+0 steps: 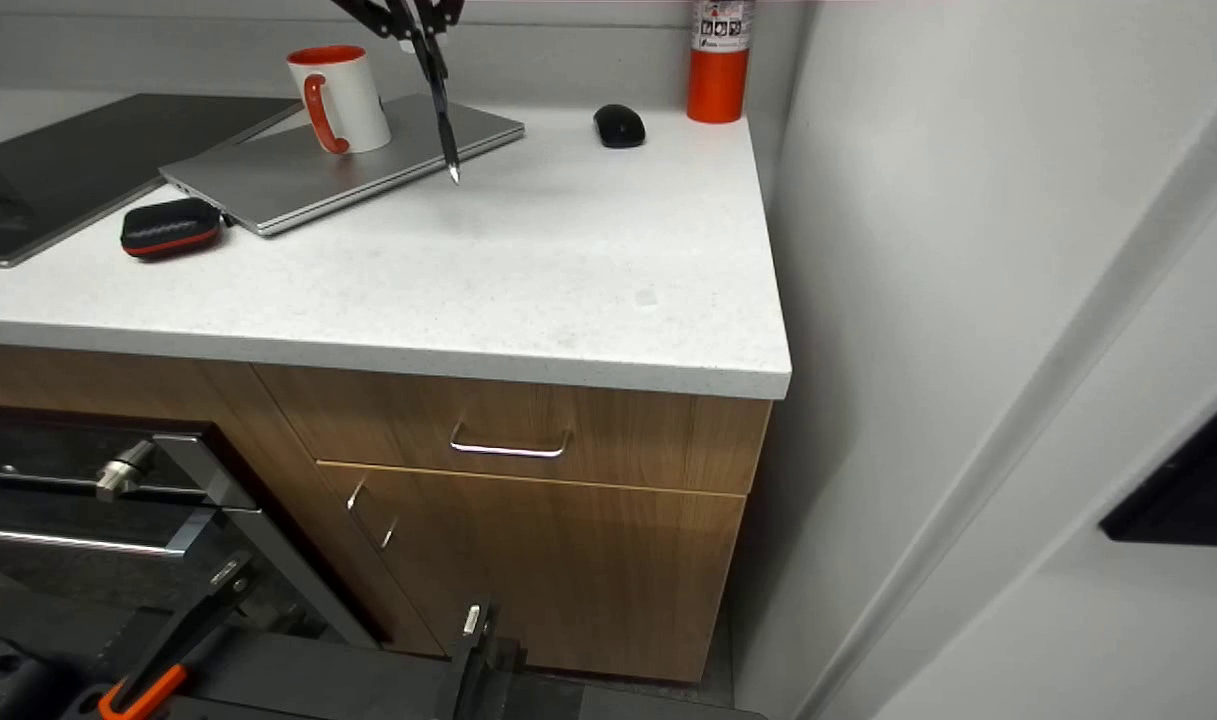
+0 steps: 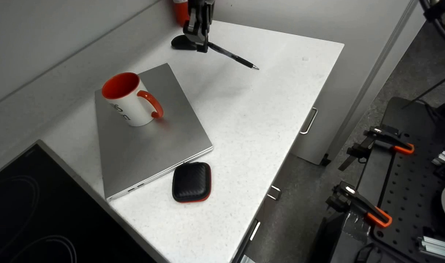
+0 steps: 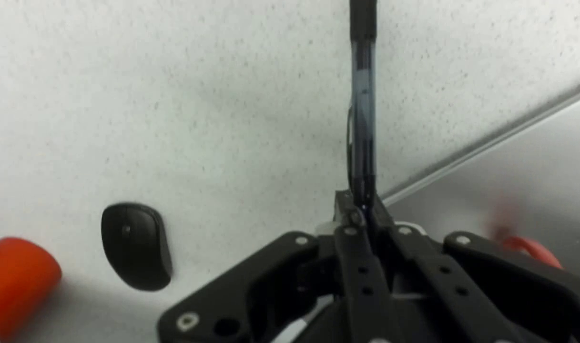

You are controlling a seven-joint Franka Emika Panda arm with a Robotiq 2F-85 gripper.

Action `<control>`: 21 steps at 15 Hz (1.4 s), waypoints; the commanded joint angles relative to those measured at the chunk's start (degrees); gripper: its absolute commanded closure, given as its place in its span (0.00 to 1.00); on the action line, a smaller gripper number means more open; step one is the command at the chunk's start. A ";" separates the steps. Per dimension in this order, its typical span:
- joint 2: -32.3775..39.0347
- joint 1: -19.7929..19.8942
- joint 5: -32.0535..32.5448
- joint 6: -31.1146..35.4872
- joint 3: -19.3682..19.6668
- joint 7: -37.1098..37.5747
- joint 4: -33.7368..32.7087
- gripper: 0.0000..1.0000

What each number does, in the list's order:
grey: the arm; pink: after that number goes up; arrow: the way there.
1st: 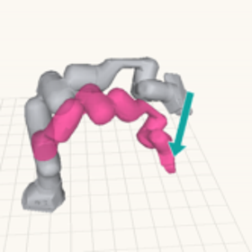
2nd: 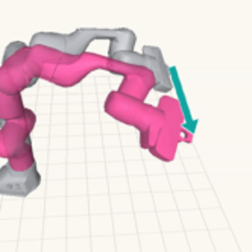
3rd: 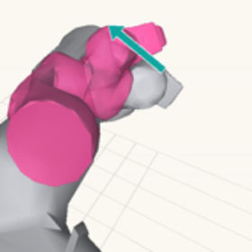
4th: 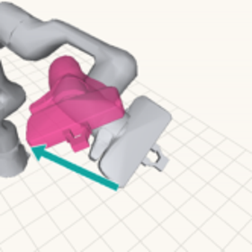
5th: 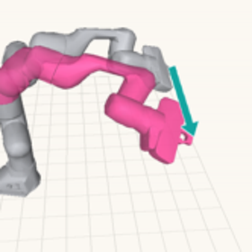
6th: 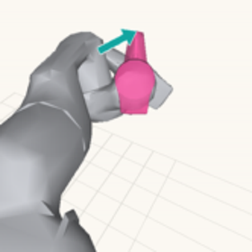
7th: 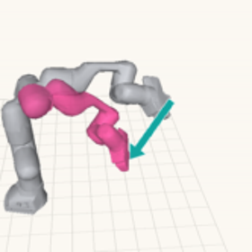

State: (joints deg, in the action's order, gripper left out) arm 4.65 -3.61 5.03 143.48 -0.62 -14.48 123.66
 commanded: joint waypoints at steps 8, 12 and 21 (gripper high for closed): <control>9.62 4.14 -2.98 3.47 -0.11 1.22 -0.11 0.99; 10.80 5.58 -4.77 6.09 -0.66 0.15 0.21 0.61; 9.61 6.62 -6.41 7.53 -1.17 -0.98 0.29 0.00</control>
State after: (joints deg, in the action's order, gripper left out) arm 15.25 1.79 0.27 149.76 -0.79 -13.55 123.64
